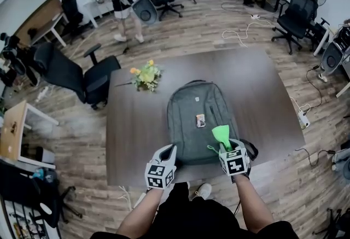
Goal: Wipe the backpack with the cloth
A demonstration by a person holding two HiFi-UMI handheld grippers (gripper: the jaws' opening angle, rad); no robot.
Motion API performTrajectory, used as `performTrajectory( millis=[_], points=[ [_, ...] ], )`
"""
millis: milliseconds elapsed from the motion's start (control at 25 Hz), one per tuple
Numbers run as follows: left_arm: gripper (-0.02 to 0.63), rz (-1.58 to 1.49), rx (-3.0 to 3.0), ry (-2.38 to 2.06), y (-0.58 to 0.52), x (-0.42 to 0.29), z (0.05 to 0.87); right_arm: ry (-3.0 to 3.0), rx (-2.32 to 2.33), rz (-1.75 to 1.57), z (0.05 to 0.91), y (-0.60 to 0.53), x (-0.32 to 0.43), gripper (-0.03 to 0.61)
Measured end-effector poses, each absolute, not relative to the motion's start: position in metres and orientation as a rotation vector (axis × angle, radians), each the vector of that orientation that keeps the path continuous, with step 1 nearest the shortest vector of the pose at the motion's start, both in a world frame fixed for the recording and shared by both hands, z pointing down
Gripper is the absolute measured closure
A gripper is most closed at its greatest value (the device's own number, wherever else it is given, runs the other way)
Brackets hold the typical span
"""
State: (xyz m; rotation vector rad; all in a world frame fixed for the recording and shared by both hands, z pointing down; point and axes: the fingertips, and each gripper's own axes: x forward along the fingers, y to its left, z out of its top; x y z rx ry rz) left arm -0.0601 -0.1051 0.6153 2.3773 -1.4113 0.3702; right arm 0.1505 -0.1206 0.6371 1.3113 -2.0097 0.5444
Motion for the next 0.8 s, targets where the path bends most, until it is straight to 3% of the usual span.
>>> performTrajectory(
  millis=[360,800],
  points=[
    [0.597,0.343,2.386,-1.405,-0.110,-0.047,0.607,-1.948,1.409,0.559,0.640,-0.122,0.201,0.471],
    [0.597,0.213,2.382,-1.437,-0.120,-0.048,0.575,-2.157,1.528,0.429,0.586,-0.139,0.195,0.471]
  ],
)
